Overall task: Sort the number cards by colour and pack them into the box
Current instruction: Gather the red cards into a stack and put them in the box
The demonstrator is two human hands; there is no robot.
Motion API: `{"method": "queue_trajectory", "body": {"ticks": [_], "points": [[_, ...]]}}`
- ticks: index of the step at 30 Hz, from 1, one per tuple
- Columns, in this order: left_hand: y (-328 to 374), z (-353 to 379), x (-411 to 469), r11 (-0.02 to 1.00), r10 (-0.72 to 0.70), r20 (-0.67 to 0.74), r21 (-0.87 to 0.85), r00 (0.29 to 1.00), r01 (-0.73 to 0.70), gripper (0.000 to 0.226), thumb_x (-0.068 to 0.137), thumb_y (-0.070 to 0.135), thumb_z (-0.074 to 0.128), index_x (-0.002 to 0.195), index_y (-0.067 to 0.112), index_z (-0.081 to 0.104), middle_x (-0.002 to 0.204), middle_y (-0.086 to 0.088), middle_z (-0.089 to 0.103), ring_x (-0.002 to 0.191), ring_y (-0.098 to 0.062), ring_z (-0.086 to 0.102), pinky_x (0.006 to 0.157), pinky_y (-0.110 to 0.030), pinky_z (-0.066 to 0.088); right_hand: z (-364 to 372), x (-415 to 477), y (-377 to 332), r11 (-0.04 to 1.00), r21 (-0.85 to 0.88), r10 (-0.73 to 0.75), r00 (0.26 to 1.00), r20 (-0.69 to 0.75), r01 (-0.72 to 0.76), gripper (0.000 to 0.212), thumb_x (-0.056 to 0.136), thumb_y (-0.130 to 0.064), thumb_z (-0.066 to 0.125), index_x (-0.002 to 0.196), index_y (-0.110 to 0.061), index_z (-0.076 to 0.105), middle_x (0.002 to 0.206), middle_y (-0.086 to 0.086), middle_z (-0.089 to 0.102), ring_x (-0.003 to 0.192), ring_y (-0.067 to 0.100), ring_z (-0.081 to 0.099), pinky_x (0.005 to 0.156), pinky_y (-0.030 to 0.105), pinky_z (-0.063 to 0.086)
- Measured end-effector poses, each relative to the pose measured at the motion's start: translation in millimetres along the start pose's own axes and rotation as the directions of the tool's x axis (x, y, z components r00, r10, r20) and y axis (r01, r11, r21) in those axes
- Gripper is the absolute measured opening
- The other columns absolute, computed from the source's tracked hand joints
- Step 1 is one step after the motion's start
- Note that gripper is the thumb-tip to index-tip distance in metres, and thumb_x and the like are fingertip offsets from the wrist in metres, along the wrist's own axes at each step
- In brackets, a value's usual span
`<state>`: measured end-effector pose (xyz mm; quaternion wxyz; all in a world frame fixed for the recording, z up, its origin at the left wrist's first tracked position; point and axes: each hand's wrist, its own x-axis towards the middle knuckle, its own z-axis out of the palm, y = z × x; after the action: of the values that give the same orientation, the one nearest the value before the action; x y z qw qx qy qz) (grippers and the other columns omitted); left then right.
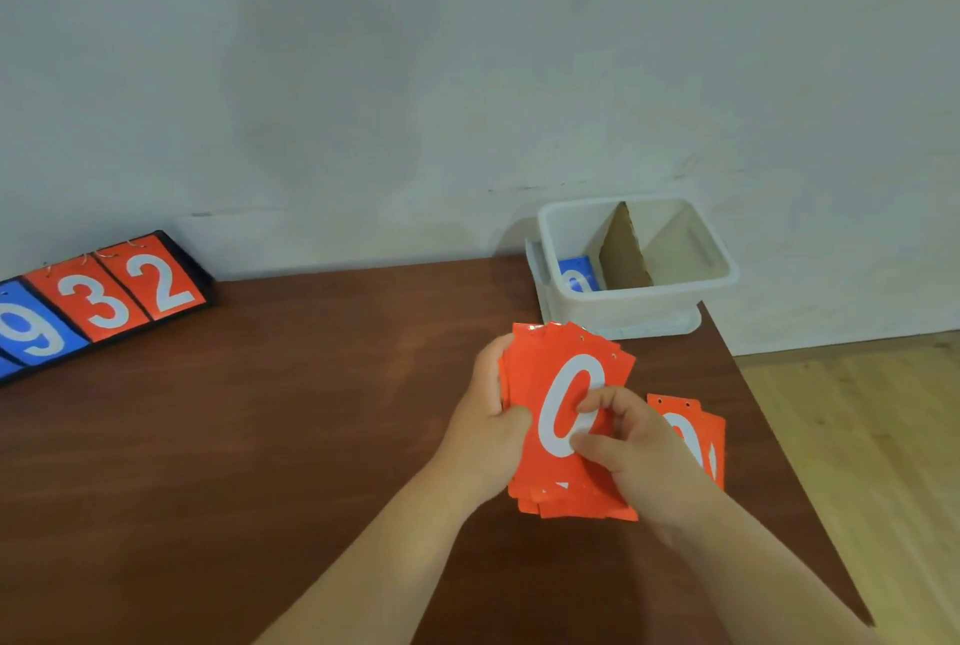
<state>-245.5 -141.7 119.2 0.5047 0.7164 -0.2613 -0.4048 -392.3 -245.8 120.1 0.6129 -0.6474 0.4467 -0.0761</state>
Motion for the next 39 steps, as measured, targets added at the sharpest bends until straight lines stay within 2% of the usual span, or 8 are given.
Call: {"method": "queue_trajectory", "body": {"ticks": [5, 8, 13, 17, 21, 28, 33, 39], "points": [[-13, 42, 24, 0.998, -0.069, -0.174, -0.010, 0.982, 0.068, 0.061, 0.092, 0.004, 0.053, 0.137, 0.044, 0.046, 0.099, 0.008, 0.069, 0.087, -0.009, 0.069, 0.070, -0.019, 0.053, -56, 18, 9, 0.992, -0.117, -0.051, 0.998, -0.042, 0.046, 0.028, 0.082, -0.006, 0.072, 0.089, -0.033, 0.064, 0.093, 0.001, 0.071, 0.072, 0.023, 0.065, 0.065, 0.032, 0.054], [-36, 72, 39, 0.969, -0.176, -0.242, 0.131, 0.954, 0.211, 0.058, 0.091, 0.010, 0.055, 0.141, 0.038, 0.047, 0.116, 0.005, 0.061, 0.091, -0.007, 0.061, 0.064, -0.015, 0.045, -96, 25, 25, 0.986, -0.163, -0.038, 0.994, -0.098, 0.022, 0.027, 0.080, -0.006, 0.072, 0.090, -0.031, 0.065, 0.086, 0.001, 0.068, 0.063, 0.014, 0.056, 0.059, 0.027, 0.047], [-81, 129, 49, 0.737, -0.413, -0.319, 0.433, 0.853, 0.519, 0.067, 0.090, 0.031, 0.058, 0.151, 0.042, 0.033, 0.148, -0.004, 0.032, 0.132, -0.029, 0.040, 0.101, -0.036, 0.044, -152, 28, 57, 0.976, -0.211, 0.006, 0.985, -0.173, -0.043, 0.036, 0.078, -0.005, 0.071, 0.087, -0.039, 0.065, 0.079, -0.011, 0.067, 0.067, 0.011, 0.061, 0.069, 0.040, 0.053], [-95, 163, 55, 0.568, -0.428, -0.429, 0.557, 0.796, 0.606, 0.094, 0.082, 0.051, 0.072, 0.155, 0.042, 0.013, 0.158, -0.008, 0.019, 0.142, -0.033, 0.026, 0.111, -0.047, 0.037, -181, 28, 73, 0.971, -0.226, 0.032, 0.980, -0.196, -0.077, 0.037, 0.077, -0.005, 0.071, 0.089, -0.040, 0.064, 0.087, -0.003, 0.070, 0.077, 0.027, 0.068, 0.074, 0.049, 0.057], [-99, 183, 59, 0.521, -0.367, -0.470, 0.611, 0.802, 0.596, 0.109, 0.080, 0.044, 0.079, 0.155, 0.036, 0.001, 0.159, -0.012, 0.015, 0.141, -0.034, 0.027, 0.108, -0.044, 0.043, -192, 28, 81, 0.964, -0.251, 0.042, 0.983, -0.179, -0.087, 0.035, 0.079, -0.006, 0.071, 0.089, -0.038, 0.064, 0.089, -0.001, 0.071, 0.077, 0.026, 0.069, 0.074, 0.048, 0.059], [-105, 187, 49, 0.672, -0.333, -0.444, 0.507, 0.832, 0.540, 0.109, 0.080, 0.023, 0.083, 0.154, 0.040, 0.003, 0.137, -0.006, 0.032, 0.099, -0.017, 0.060, 0.080, -0.027, 0.059, -184, 30, 80, 0.968, -0.235, 0.053, 0.988, -0.147, -0.087, 0.026, 0.082, -0.005, 0.069, 0.091, -0.029, 0.065, 0.097, -0.002, 0.069, 0.078, 0.016, 0.067, 0.070, 0.040, 0.060], [-104, 180, 37, 0.809, -0.385, -0.290, 0.350, 0.876, 0.472, 0.097, 0.093, 0.010, 0.067, 0.157, 0.044, 0.003, 0.150, -0.003, 0.041, 0.133, -0.026, 0.051, 0.096, -0.033, 0.054, -168, 28, 73, 0.968, -0.232, 0.066, 0.987, -0.148, -0.099, 0.026, 0.083, -0.007, 0.068, 0.091, -0.031, 0.065, 0.093, -0.004, 0.070, 0.078, 0.022, 0.069, 0.070, 0.042, 0.060], [-75, 143, 36, 0.935, -0.305, -0.244, 0.109, 0.921, 0.338, 0.070, 0.100, 0.001, 0.054, 0.156, 0.030, 0.024, 0.158, -0.002, 0.036, 0.144, -0.025, 0.039, 0.110, -0.037, 0.042, -145, 25, 63, 0.984, -0.153, 0.066, 0.985, -0.161, -0.091, 0.026, 0.083, -0.003, 0.068, 0.091, -0.028, 0.066, 0.094, -0.003, 0.069, 0.081, 0.020, 0.069, 0.073, 0.043, 0.059]]}}
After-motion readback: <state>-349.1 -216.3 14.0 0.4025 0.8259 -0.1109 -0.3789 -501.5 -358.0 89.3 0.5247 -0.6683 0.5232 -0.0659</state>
